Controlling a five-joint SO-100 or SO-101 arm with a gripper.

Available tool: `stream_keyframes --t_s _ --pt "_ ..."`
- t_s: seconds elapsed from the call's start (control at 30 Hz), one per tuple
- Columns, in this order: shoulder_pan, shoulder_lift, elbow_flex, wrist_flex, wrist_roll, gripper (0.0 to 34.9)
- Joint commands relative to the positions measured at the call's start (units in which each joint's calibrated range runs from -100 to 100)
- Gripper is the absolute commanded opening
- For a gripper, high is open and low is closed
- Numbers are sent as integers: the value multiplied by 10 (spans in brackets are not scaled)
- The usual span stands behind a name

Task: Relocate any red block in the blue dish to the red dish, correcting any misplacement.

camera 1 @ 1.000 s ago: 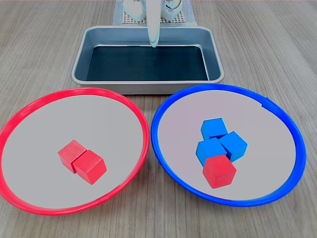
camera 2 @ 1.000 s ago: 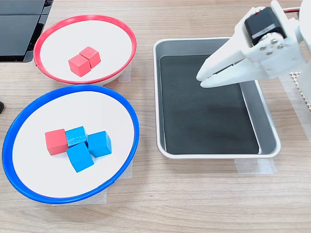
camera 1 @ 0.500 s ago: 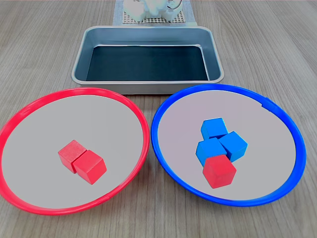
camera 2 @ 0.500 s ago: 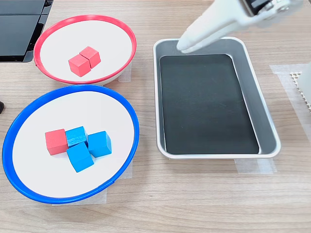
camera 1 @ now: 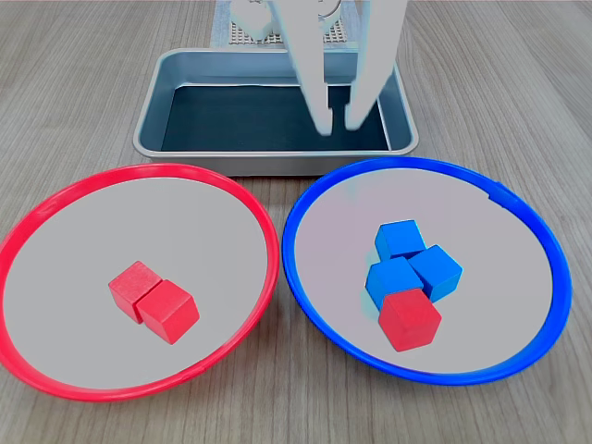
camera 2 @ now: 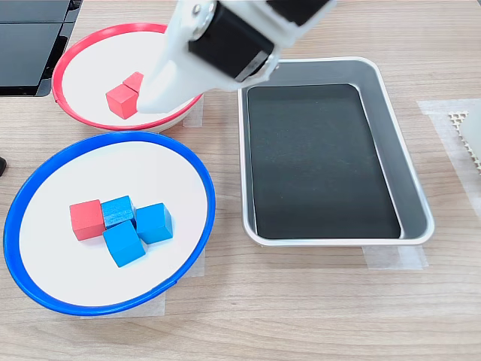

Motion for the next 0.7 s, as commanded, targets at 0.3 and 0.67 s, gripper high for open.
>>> stream_keyframes --t_s 0.3,0.67 --pt "-22 215 -215 3 41 132" --pt "-52 316 -331 61 41 166"
